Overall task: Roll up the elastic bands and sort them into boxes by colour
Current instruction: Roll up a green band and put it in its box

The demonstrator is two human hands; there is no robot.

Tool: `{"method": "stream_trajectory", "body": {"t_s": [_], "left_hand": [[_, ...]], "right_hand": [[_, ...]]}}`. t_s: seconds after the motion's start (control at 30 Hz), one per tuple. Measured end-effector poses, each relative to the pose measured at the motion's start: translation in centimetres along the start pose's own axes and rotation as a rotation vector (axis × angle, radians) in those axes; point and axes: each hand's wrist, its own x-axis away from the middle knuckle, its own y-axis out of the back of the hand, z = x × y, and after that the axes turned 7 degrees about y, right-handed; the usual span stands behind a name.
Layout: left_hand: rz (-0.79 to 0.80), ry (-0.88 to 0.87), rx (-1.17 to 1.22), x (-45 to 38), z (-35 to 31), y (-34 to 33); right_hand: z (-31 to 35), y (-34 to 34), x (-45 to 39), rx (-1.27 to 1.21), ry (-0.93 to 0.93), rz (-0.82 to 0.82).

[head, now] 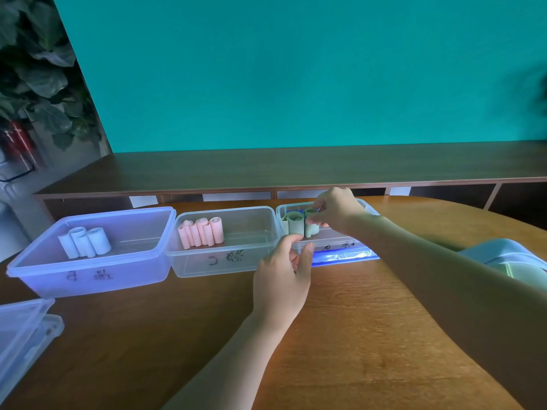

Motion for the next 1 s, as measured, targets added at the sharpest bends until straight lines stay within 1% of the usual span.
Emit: {"method": "stream_trajectory", "body": {"t_s": [0.27,0.4,0.57,0.8,1.0], "left_hand": [[0.002,-0.012,0.004,0.0,0.0,0.1],[0.006,-0.002,0.009,0.0,0.2,-0.1],[0.009,-0.004,0.009,0.0,0.0,0.0],[0.005,-0.002,0.011,0.0,0.1,0.0],[0.003,0.004,0.011,-0.1,0.0,0.0]], "right_hand": [[-0.3,0.0,0.2,-0.075,0.002,-0.047],[-0.4,0.3,-0.2,-0.091,-0.048,0.002],[-0.7,0.6,-0.5,-0.029,-0.058,0.059],[-1.3,1.3,-0.5,-0.075,-0.078,0.103],[-1.8,1.0,-0.7,-0.091,-0.079,0.042]]}}
